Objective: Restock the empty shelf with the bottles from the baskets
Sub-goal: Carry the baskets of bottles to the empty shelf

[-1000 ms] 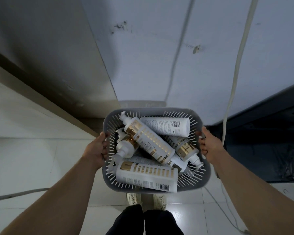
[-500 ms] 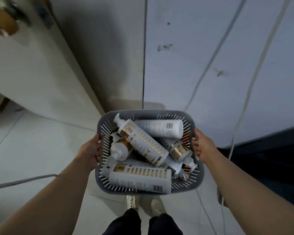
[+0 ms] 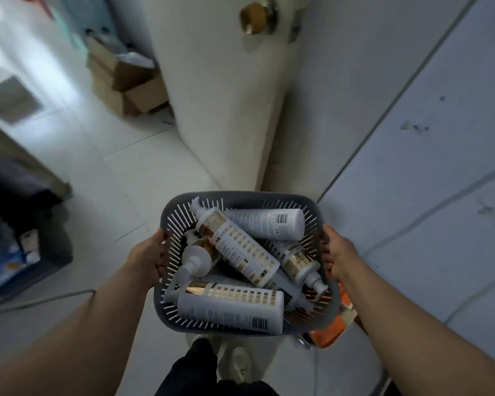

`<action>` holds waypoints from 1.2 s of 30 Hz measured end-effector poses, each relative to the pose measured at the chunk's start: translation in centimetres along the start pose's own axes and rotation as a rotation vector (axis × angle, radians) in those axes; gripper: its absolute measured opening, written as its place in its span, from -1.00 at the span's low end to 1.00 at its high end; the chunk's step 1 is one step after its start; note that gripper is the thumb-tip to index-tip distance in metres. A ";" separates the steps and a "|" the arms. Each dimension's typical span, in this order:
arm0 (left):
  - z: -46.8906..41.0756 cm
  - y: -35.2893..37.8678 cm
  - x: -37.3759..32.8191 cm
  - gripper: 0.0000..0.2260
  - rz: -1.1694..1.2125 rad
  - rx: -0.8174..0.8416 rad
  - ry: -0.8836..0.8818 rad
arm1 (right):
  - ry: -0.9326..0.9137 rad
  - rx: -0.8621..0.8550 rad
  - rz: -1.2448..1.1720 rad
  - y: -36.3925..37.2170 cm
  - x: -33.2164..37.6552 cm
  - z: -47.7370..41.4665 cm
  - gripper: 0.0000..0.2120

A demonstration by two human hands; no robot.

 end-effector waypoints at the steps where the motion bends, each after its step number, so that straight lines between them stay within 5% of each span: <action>1: 0.4 -1.7 0.8 -0.67 0.037 -0.003 0.004 | -0.010 0.034 0.038 1.2 0.1 0.4 -0.67; 14: 11.1 -24.2 11.5 -0.72 0.527 -0.330 0.121 | -0.019 0.549 0.284 21.7 -4.7 9.6 -0.65; 32: 28.3 -57.9 28.9 -0.72 1.088 -0.638 0.204 | -0.176 1.011 0.713 49.1 -21.5 43.2 -0.69; 36: 31.7 -62.8 33.7 -0.74 1.215 -0.733 0.207 | -0.226 1.171 0.825 54.3 -26.0 50.6 -0.57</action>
Point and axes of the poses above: each hand's wrist, its own z-axis away from the middle knuckle, its own y-axis out of the palm, x = y × z, the point moved 7 cm from there along -z, towards the middle knuckle, and after that the axes turned 12 degrees about -y, right-handed, at the moved point
